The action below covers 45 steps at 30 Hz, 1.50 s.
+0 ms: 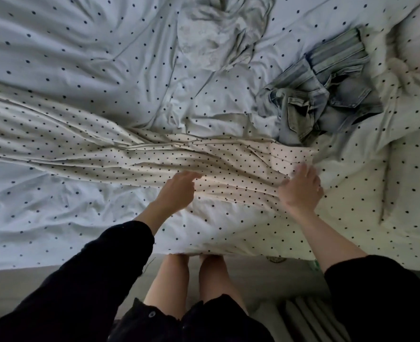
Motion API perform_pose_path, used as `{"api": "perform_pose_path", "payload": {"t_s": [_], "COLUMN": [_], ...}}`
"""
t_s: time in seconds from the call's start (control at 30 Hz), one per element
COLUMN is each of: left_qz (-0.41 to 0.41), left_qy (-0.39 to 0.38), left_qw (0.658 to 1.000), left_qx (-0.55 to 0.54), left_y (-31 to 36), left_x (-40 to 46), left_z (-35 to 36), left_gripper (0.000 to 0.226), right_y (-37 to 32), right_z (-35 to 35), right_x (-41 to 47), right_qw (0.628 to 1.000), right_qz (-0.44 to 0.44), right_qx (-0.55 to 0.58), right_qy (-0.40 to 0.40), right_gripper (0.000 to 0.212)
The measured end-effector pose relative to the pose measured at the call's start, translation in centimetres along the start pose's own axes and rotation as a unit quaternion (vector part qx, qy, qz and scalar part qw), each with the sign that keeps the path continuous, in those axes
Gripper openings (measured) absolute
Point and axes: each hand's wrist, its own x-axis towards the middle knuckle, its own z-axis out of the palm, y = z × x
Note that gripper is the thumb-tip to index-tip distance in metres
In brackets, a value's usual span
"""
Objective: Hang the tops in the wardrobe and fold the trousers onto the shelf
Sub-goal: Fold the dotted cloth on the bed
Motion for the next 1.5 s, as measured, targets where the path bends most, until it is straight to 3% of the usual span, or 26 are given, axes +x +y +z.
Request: {"api": "perform_pose_path", "payload": {"t_s": [0.1, 0.23, 0.37, 0.47, 0.6, 0.8, 0.9, 1.03, 1.23, 1.37, 1.5], "left_qz": [-0.006, -0.036, -0.012, 0.026, 0.039, 0.063, 0.06, 0.064, 0.042, -0.014, -0.13], "left_qy": [0.072, 0.131, 0.18, 0.178, 0.188, 0.202, 0.294, 0.326, 0.345, 0.394, 0.373], "left_qw": [0.997, 0.985, 0.959, 0.93, 0.898, 0.908, 0.918, 0.917, 0.918, 0.899, 0.909], "left_qx": [0.022, 0.103, 0.218, 0.319, 0.395, 0.361, 0.259, 0.221, 0.193, 0.191, 0.131], "left_y": [-3.3, -9.2, -15.8, -18.9, -21.3, -22.5, -22.3, -21.5, -23.5, -28.4, -33.4], "left_x": [-0.3, -0.7, -0.3, 1.0, 2.5, 3.7, 4.3, 4.6, 1.2, -3.7, -7.7], "left_z": [-1.9, -6.2, -11.2, -14.5, -17.0, -19.3, -20.9, -22.9, -24.8, -28.3, -31.3], "left_gripper": [0.048, 0.057, 0.055, 0.045, 0.036, 0.019, 0.024, 0.024, 0.027, 0.026, 0.055], "right_y": [-4.4, -12.7, -20.6, -24.9, -26.9, -25.5, -25.4, -27.7, -33.3, -39.5, -44.9], "right_z": [1.9, 4.8, 7.0, 8.4, 9.4, 7.0, 6.1, 5.3, 6.6, 7.0, 7.7], "right_x": [-0.7, -2.6, -4.8, -5.6, -5.4, -5.3, -5.2, -5.8, -11.2, -18.4, -23.7], "right_qw": [0.983, 0.923, 0.881, 0.874, 0.894, 0.947, 0.961, 0.984, 0.949, 0.891, 0.84], "right_qz": [-0.167, -0.364, -0.466, -0.472, -0.418, -0.31, -0.253, -0.178, -0.307, -0.419, -0.498], "right_qx": [-0.036, 0.016, -0.027, -0.108, -0.16, 0.018, 0.033, -0.019, 0.018, 0.101, 0.129], "right_qy": [0.064, 0.128, 0.08, 0.046, 0.032, 0.085, 0.111, 0.006, -0.065, -0.14, -0.172], "right_gripper": [0.049, 0.03, 0.032, 0.024, 0.017, 0.024, 0.023, 0.04, 0.047, 0.048, 0.049]}}
